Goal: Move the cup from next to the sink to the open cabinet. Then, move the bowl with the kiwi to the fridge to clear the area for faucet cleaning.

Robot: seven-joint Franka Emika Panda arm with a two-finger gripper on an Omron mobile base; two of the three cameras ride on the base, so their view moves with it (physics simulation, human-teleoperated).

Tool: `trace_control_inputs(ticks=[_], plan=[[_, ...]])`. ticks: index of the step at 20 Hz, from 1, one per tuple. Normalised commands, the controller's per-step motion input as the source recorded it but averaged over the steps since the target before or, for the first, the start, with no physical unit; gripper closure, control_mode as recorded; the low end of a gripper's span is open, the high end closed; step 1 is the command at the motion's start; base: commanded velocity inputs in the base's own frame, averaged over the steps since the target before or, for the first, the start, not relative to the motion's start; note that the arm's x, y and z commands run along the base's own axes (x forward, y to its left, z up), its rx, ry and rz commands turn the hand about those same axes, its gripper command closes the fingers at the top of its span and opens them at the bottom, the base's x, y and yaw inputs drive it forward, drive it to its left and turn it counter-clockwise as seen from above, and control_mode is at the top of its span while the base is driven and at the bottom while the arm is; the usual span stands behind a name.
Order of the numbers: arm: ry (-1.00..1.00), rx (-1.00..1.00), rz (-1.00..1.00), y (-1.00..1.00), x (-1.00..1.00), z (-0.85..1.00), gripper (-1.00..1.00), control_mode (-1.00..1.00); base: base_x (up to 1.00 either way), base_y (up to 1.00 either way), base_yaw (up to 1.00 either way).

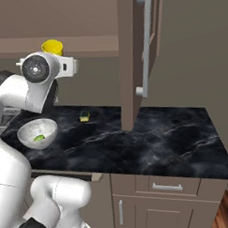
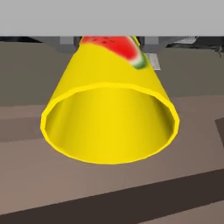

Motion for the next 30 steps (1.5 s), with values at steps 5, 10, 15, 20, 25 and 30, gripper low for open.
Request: trace_control_inputs(ticks=[5, 10, 15, 20, 25, 30], plan=[[-0.15, 0.01, 0.00, 0.27, 0.06, 0.64, 1.00, -1.00, 0.00, 0.00, 0.00], [-0.06, 0.00, 0.00, 0.28, 0.14, 0.51, 1.00, -1.00, 0.00, 0.00, 0.00], [0.06, -0.07, -0.01, 0.37, 0.73, 0.03, 1.00, -1.00, 0.00, 0.00, 0.00], [0.13, -0.13, -0.02, 0.46, 0.91, -0.09, 1.00, -1.00, 0.00, 0.00, 0.00], [0.01, -0.04, -0.03, 0.34, 0.69, -0.03, 1.00, -1.00, 0.00, 0.00, 0.00], [0.00, 0.00, -0.01, 0.13, 0.38, -0.20, 1.00, -1.00, 0.00, 0.00, 0.00]])
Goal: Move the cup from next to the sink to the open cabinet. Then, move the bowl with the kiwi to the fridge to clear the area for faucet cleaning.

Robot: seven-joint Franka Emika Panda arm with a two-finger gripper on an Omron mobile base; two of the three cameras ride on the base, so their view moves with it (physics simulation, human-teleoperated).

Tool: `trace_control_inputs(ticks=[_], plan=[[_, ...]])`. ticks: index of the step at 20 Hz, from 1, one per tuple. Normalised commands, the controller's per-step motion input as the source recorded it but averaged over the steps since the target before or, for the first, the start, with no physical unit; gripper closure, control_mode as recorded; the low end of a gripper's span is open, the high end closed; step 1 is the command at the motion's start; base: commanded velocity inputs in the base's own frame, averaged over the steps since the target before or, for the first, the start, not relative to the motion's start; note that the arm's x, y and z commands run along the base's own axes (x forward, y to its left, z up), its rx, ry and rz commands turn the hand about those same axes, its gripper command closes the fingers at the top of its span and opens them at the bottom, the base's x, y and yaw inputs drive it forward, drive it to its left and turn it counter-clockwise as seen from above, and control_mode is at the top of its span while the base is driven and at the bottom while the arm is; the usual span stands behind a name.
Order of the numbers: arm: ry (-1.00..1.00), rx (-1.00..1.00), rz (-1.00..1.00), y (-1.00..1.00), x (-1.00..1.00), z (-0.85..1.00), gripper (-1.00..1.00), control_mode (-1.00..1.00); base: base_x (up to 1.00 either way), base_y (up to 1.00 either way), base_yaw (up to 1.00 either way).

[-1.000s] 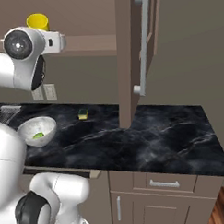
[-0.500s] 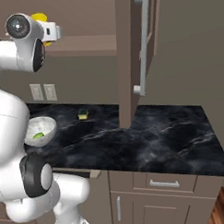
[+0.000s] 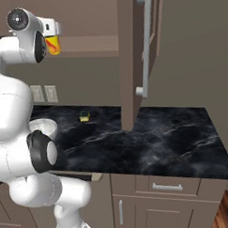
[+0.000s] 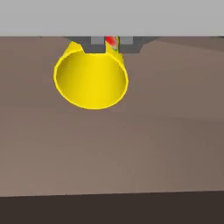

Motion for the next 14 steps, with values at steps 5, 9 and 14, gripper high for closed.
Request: trace_control_inputs(ticks=[5, 9, 14], plan=[[0.00, 0.00, 0.00, 0.00, 0.57, -0.16, 1.00, -1.00, 0.00, 0.00, 0.00], [0.00, 0.00, 0.00, 0.00, 0.61, 0.00, 1.00, -1.00, 0.00, 0.00, 0.00], [-0.09, 0.00, 0.00, 0.02, 0.08, -0.03, -1.00, -1.00, 0.00, 0.00, 0.00]])
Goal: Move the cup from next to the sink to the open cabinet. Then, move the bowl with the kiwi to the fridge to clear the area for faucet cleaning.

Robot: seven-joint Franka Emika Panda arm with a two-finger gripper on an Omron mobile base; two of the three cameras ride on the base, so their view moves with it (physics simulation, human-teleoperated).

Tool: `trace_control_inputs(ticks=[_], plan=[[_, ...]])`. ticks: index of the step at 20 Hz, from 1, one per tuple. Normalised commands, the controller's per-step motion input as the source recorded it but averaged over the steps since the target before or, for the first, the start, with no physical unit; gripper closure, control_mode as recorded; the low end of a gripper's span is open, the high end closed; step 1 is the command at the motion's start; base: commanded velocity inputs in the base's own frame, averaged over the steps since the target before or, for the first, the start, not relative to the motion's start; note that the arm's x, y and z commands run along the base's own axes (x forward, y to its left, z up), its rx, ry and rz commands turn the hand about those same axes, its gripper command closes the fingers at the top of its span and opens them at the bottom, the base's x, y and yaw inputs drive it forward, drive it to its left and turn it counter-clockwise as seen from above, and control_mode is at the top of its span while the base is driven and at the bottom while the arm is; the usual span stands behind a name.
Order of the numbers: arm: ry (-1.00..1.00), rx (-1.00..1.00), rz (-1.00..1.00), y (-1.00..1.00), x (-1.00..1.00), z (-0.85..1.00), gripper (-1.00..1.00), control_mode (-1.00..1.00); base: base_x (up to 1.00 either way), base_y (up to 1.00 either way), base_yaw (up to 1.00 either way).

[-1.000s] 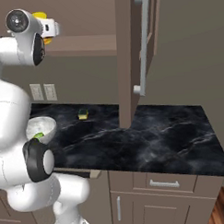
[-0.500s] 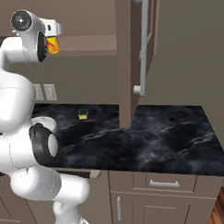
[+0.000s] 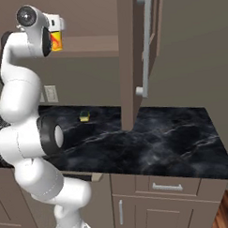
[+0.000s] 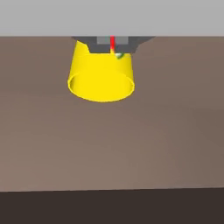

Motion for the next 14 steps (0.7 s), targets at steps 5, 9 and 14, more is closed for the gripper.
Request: trace_control_inputs(ticks=[5, 9, 14], plan=[[-0.08, 0.00, 0.00, 0.07, 0.17, -0.03, -1.00, -1.00, 0.00, 0.00, 0.00], [-0.05, 0.00, 0.00, 0.00, 0.00, 0.00, -1.00, -1.00, 0.00, 0.00, 0.00], [-0.17, -0.02, 0.00, 0.00, 0.00, -0.02, -1.00, -1.00, 0.00, 0.00, 0.00]])
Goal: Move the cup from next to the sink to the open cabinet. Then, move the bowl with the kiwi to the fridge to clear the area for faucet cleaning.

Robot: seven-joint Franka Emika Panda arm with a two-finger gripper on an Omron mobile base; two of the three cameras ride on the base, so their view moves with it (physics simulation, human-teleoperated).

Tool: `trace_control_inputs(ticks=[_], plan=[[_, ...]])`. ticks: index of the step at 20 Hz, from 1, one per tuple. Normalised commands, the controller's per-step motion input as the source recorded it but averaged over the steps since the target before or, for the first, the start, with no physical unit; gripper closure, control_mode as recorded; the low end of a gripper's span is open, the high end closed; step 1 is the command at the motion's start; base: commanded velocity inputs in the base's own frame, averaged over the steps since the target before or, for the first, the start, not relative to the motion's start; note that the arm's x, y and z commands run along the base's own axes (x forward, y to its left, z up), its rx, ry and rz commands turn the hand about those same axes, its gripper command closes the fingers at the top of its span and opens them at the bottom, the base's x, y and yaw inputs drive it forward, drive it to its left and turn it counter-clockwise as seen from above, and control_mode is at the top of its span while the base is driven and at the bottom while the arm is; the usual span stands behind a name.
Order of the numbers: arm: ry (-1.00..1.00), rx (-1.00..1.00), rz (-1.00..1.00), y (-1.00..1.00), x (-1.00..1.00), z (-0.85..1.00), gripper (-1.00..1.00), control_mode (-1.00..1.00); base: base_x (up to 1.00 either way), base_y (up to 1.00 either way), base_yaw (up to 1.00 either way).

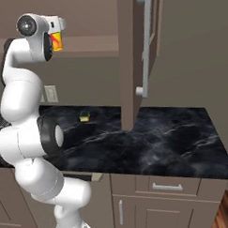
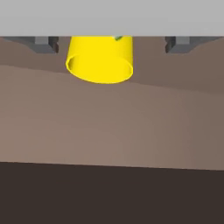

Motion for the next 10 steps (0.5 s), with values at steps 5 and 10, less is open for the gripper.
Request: trace_control_inputs(ticks=[5, 10], plan=[[-0.19, -0.08, -0.04, 0.00, 0.15, -0.26, -1.00, -1.00, 0.00, 0.00, 0.00], [-0.02, -0.01, -0.01, 0.00, 0.03, -0.06, -1.00, -1.00, 0.00, 0.00, 0.00]])
